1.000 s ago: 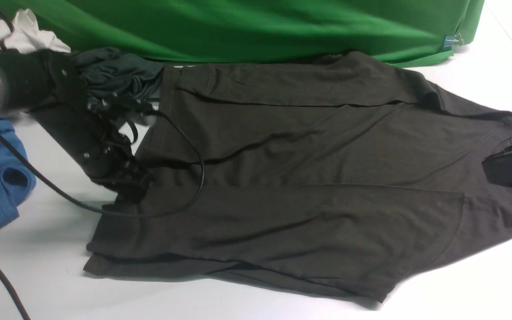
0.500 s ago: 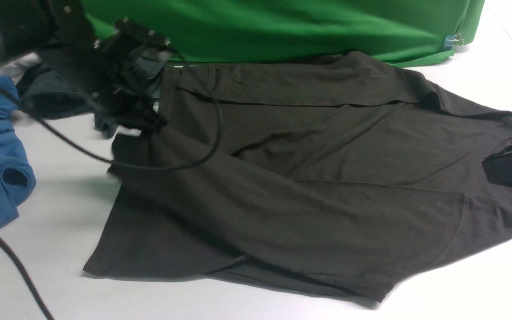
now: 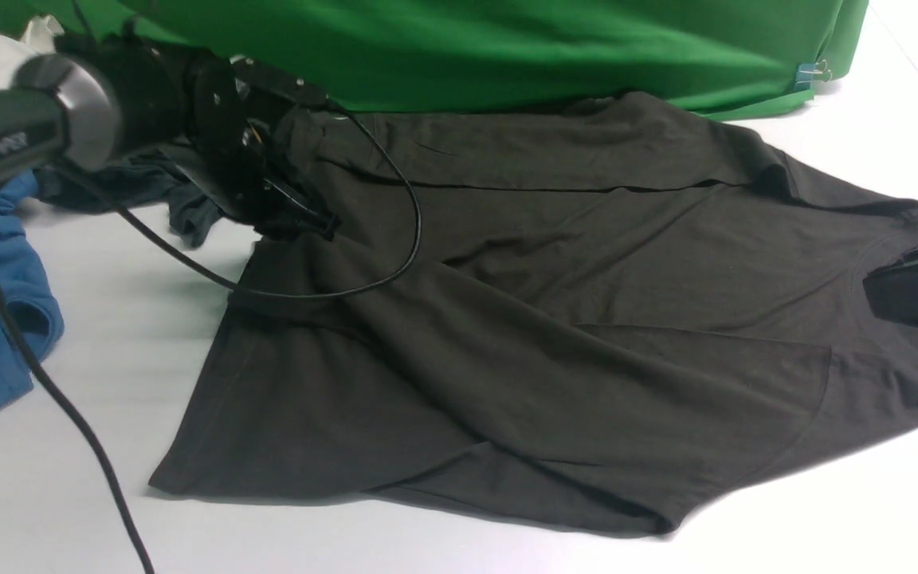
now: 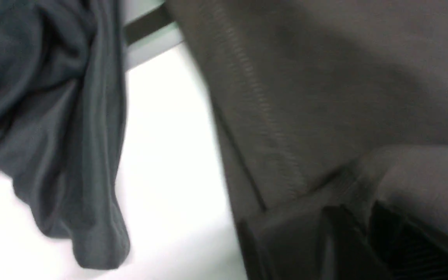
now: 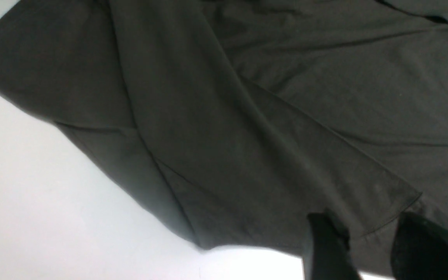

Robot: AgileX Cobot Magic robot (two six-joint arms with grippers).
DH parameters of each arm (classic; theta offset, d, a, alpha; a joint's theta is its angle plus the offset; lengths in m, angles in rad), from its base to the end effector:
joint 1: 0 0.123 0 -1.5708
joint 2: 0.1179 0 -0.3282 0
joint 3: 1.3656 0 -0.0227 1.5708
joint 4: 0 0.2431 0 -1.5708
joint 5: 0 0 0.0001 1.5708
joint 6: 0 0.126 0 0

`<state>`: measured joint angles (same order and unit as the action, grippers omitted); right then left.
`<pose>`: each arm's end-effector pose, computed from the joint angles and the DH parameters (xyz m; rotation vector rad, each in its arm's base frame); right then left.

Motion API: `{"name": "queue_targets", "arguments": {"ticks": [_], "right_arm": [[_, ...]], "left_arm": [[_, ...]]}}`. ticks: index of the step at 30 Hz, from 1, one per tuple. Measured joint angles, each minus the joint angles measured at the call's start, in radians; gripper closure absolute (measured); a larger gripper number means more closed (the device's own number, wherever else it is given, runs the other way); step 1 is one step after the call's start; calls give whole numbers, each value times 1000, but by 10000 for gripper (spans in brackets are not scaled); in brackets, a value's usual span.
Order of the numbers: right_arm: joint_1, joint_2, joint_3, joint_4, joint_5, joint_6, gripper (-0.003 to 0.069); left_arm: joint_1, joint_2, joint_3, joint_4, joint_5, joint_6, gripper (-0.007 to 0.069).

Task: Fold a long-sleeved shirt on a white desktop.
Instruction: 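Fold the left side of the black T-shirt inward over its body, then grab the top left corner of the dark shirt with the left gripper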

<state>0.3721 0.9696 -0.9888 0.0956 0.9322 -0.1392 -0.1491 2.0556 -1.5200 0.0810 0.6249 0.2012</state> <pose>0.1568 0.0716 0.3698 -0.5763 2.3333 0.2274 0.4707 -0.0647 0.1979 0.5305 2.5905 0.1022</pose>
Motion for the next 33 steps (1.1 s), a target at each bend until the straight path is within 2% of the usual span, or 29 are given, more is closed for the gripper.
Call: {"name": "queue_targets", "arguments": {"ticks": [7,9,11,12,13,14,19,26,33], "right_arm": [[0,0,0,0,-66,0,418],[0,0,0,2,-91,0,418],[0,1,0,7,-103,0,418],[0,8,0,20,-118,0,418],[0,9,0,21,-122,0,418],[0,15,0,33,-136,0,418],[0,38,-1,87,-164,-2,418],[0,42,-1,109,-179,-3,418],[0,42,-1,110,-198,-3,418]], "left_arm": [[0,1,-41,-8,-34,-179,170],[4,2,-88,-115,-20,-201,66],[10,7,-114,-172,-12,-201,29],[22,23,-154,-274,-6,-207,0],[24,25,-154,-287,-4,-207,-2],[39,54,-199,-381,1,-209,-11],[81,184,-363,-561,40,-195,1],[101,322,-519,-583,54,-210,64],[116,363,-533,-590,41,-220,81]]}}
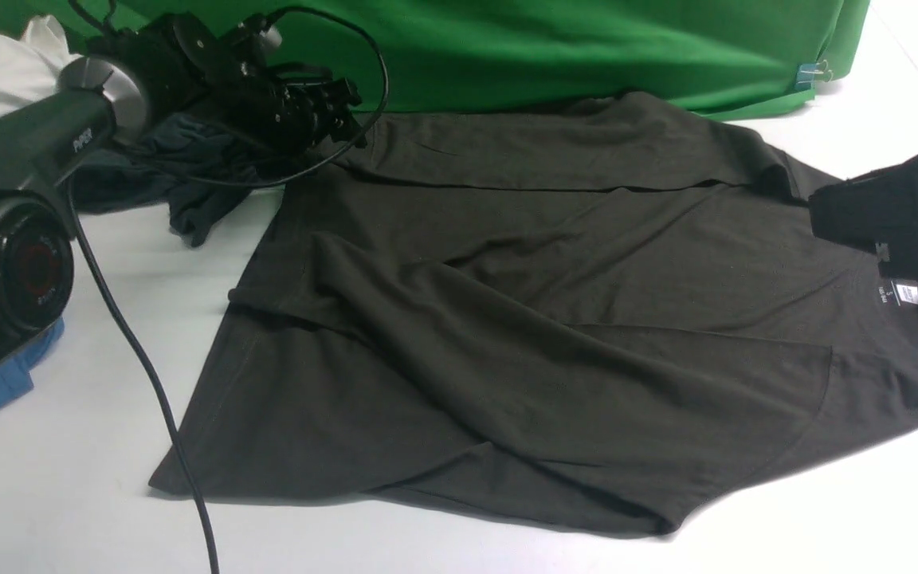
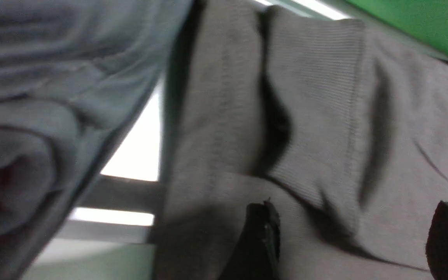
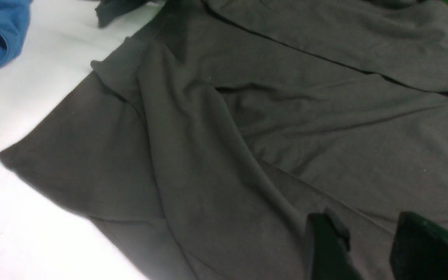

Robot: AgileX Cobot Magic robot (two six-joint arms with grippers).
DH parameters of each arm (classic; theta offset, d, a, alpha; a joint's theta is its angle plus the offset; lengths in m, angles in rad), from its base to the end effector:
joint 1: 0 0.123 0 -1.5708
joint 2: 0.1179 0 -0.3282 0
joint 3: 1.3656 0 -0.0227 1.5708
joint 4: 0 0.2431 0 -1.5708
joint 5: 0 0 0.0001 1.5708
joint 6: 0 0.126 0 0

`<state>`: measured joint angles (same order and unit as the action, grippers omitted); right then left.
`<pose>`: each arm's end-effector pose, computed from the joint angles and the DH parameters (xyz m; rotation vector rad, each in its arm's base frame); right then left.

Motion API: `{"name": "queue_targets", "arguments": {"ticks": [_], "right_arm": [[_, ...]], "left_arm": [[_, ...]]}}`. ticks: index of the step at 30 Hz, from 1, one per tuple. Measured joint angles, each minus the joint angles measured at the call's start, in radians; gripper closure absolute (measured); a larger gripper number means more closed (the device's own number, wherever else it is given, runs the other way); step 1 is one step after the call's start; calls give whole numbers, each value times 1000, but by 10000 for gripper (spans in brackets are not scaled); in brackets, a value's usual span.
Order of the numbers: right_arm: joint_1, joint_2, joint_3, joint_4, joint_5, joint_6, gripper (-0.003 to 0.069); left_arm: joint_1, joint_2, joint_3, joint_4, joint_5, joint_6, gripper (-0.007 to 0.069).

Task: Fold a long-sleeved shirt on a white desktop.
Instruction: 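Grab the top left corner of the dark shirt with the left gripper, then fold the left side of the dark shirt inward over its body with the left gripper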

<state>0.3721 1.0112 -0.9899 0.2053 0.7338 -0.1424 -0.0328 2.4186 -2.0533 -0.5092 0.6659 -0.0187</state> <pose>0.1796 0.0886 0.3820 -0.4773 2.1939 0.3610 0.5849 -0.0572 0.1722 -0.3568 2.4550 -0.5772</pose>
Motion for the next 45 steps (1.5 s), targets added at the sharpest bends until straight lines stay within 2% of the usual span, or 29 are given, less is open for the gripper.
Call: {"name": "queue_targets", "arguments": {"ticks": [9,16,21,24,25,26,27,28,31,38,43,45], "right_arm": [[0,0,0,2,-47,0,418],[0,0,0,3,-47,0,418],[0,0,0,3,-48,0,418],[0,0,0,3,-48,1,418],[0,0,0,3,-48,1,418],[0,0,0,3,-48,2,418],[0,0,0,3,-48,2,418],[0,0,0,3,-48,2,418],[0,0,0,3,-48,2,418],[0,0,0,3,-51,2,418],[0,0,0,3,-47,2,418],[0,0,0,3,-32,4,418]], "left_arm": [[4,45,-2,-87,-129,2,81],[5,66,-2,-230,-180,172,106],[6,66,-2,-249,-199,232,216],[11,66,-2,-246,-200,243,335],[13,66,-2,-246,-201,244,351],[17,66,-2,-246,-201,246,414],[18,66,-2,-246,-201,246,423],[22,66,-2,-246,-196,247,505],[28,66,-5,-246,-169,250,582],[35,1,-6,-221,-33,283,589],[35,-109,-6,-118,95,233,589],[35,-160,-8,-36,178,186,589]]}}
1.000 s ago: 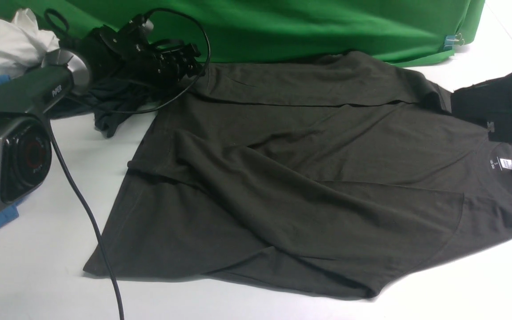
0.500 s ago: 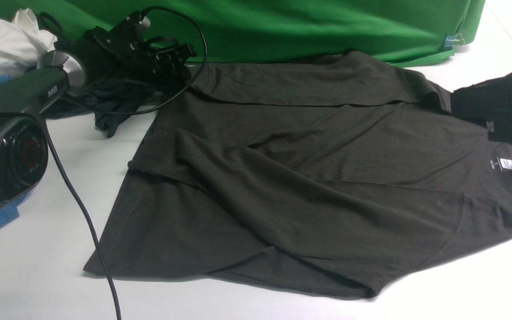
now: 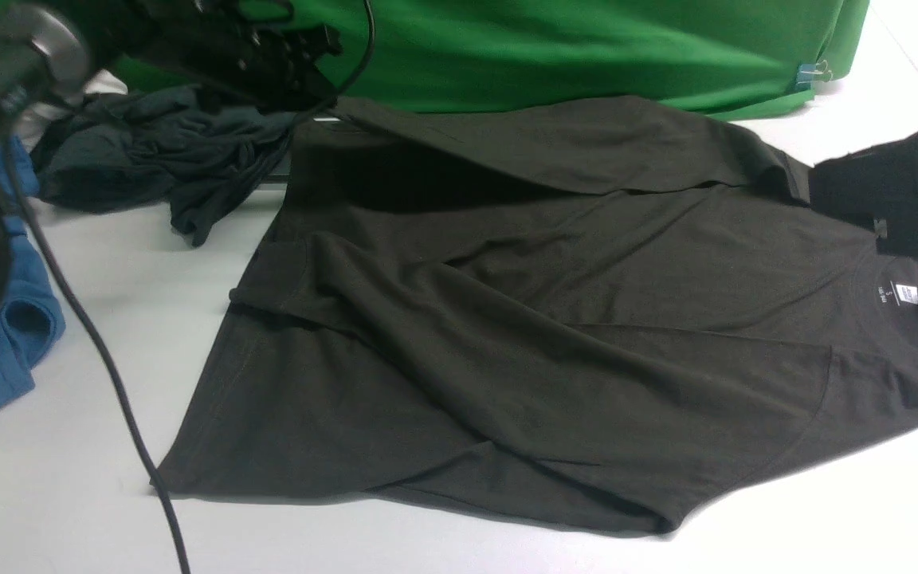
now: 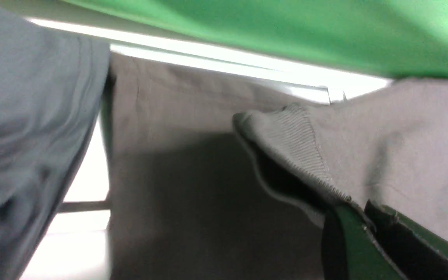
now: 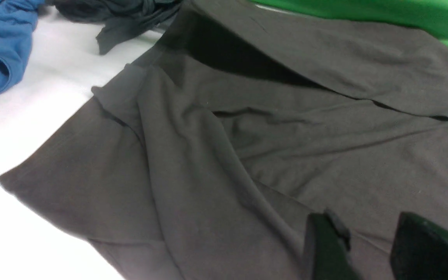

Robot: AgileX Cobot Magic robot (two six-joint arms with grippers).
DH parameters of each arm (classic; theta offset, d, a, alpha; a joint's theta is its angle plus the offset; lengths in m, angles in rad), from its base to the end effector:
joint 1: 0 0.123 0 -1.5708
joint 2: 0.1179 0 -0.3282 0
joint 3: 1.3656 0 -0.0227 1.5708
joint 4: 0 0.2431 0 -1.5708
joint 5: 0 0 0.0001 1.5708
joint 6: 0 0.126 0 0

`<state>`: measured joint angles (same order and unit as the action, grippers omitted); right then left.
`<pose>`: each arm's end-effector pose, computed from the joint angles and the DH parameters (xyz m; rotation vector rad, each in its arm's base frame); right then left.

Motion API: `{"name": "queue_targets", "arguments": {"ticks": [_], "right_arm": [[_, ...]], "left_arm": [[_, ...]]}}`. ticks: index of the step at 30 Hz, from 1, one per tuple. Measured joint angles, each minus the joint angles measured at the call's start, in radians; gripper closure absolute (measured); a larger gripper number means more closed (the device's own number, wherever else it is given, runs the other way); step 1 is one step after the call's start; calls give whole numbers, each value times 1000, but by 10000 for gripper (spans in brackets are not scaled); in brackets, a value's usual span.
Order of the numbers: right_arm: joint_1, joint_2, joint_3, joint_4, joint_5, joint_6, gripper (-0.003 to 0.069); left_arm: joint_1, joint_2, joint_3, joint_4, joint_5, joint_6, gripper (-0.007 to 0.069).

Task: Fold a long-sleeved shirt on a white desktop.
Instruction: 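Fold the left side of the dark shirt inward over its body with the left gripper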

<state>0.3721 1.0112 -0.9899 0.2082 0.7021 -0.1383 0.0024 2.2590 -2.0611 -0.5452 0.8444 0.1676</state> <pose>0.1820 0.0891 0.3852 -0.4604 2.1654 0.3668 0.5553 -0.0476 0.2566 -0.0879 2.4377 -0.5815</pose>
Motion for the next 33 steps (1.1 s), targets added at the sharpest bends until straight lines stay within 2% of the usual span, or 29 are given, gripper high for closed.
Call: {"name": "queue_targets", "arguments": {"ticks": [10,16,22,33], "right_arm": [[0,0,0,1,68,7,418],[0,0,0,0,104,8,418],[0,0,0,0,117,6,418],[0,0,0,-1,120,-1,418]], "left_arm": [[-1,-103,-3,160,271,-32,589],[-40,-108,-3,234,356,-62,589],[-92,-109,9,393,373,-135,589],[-100,-110,235,414,360,-200,569]]}}
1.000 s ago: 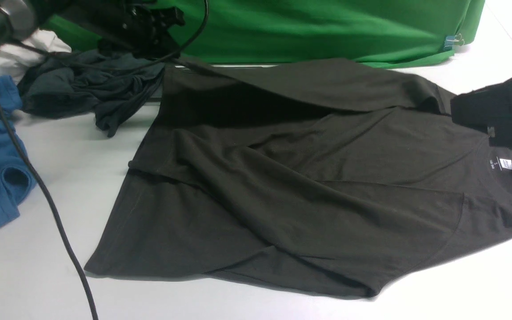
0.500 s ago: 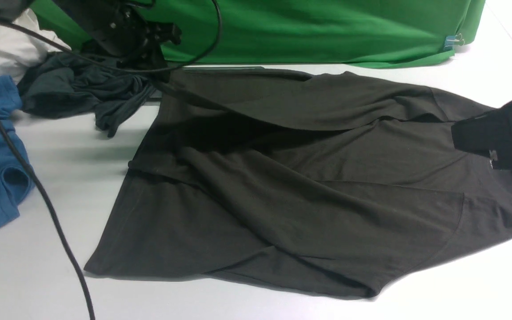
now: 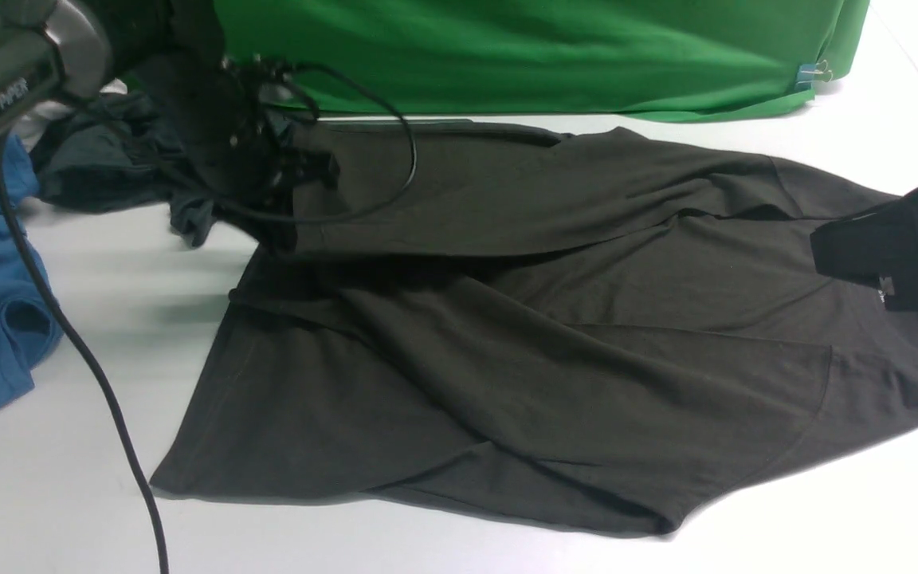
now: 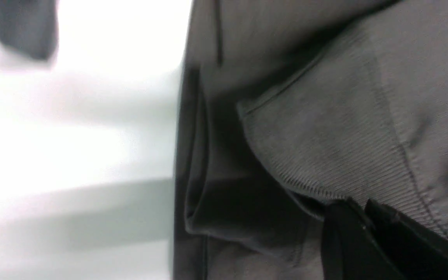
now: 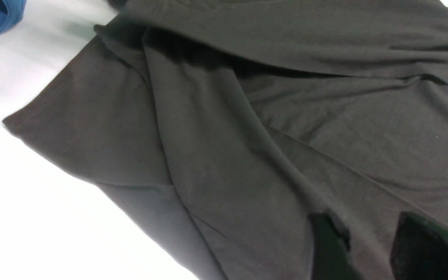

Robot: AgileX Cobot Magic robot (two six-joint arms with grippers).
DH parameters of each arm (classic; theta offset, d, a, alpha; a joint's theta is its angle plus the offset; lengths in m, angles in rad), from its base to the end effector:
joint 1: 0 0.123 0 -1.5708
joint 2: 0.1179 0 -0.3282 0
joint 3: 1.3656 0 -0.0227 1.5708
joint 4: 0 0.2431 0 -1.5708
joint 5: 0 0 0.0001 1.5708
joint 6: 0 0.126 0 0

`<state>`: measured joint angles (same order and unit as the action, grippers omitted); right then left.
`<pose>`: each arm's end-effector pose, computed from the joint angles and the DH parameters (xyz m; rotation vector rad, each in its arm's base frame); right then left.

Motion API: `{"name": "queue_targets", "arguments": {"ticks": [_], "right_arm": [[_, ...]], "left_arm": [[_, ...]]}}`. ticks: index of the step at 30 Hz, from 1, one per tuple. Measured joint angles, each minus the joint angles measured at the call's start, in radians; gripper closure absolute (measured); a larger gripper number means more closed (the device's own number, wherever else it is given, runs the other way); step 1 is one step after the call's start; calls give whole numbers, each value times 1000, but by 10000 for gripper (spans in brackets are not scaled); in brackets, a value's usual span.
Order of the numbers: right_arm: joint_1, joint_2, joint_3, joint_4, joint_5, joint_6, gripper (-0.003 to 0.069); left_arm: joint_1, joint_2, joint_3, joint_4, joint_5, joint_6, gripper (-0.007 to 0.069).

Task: Fold a long-sleeved shirt on a white desktop.
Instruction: 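Fold the left side of the dark shirt inward over its body with the left gripper, then grasp the near edge of the shirt at its hem and shoulder corners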

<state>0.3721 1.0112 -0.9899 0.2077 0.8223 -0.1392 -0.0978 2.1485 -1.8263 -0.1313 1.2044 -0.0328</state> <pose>0.1721 0.0876 0.3738 -0.5040 2.2788 0.3646 0.4649 -0.0611 0.2165 0.0391 3.0118 -0.2021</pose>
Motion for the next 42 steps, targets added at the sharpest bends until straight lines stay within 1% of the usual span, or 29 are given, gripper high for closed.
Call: {"name": "queue_targets", "arguments": {"ticks": [1,2,3,4,5,6,7,10,12,14,15,16,17,19,20,21,23,27,29,32,34,35,36,39,40,42], "right_arm": [[0,0,0,0,-1,0,418],[0,0,0,0,-1,0,418],[0,0,0,0,-3,-1,418],[0,0,0,-5,-8,-11,418],[0,0,0,-6,-8,-11,418],[0,2,0,-16,-11,-21,418],[0,3,0,-18,-11,-22,418],[0,20,23,-42,-20,-30,418],[0,25,56,-45,-23,-30,418],[0,27,72,-46,-23,-30,418],[0,28,88,-47,-23,-30,418],[0,29,123,-48,-23,-29,418],[0,29,132,-48,-23,-29,418],[0,29,188,-48,-26,-29,418],[0,29,193,-48,-28,-29,418],[0,29,227,-48,-39,-29,418],[0,29,259,-48,-48,-30,418],[0,29,282,-48,-58,-52,418],[0,29,282,-48,-65,-55,418],[0,29,282,-48,-73,-56,418],[0,29,282,-48,-73,-56,418],[0,29,282,-47,-73,-59,418],[0,29,282,-42,-73,-68,418],[0,29,282,-33,-69,-95,418],[1,29,282,-33,-69,-95,418],[17,29,282,-33,-60,-109,407]], "left_arm": [[0,0,10,0,-6,-2,552],[0,0,10,0,-6,-2,552],[0,0,13,1,-7,-3,531],[0,0,13,1,-4,0,470],[0,0,13,1,-3,0,463],[0,-1,13,1,5,5,405],[0,-1,13,1,5,5,396],[0,-31,17,6,11,33,187],[0,-73,27,22,10,46,70],[0,-97,37,27,9,50,42],[0,-117,48,33,7,53,8],[0,-188,95,56,7,54,-38],[0,-196,102,58,7,54,-41],[0,-305,210,76,7,33,-62],[0,-323,232,78,7,33,-64],[0,-393,332,79,7,-1,-68],[0,-465,445,79,-7,-44,-69],[0,-582,736,81,-116,-125,-69],[4,-597,823,79,-159,-147,-69],[55,-588,947,15,-264,-155,-64],[81,-581,965,-4,-287,-152,-61],[108,-568,984,-33,-319,-143,-55],[147,-552,997,-70,-365,-114,-46],[216,-520,1007,-178,-427,-12,-15],[219,-518,1007,-185,-430,-4,-12],[243,-495,1007,-272,-457,86,34]]}}
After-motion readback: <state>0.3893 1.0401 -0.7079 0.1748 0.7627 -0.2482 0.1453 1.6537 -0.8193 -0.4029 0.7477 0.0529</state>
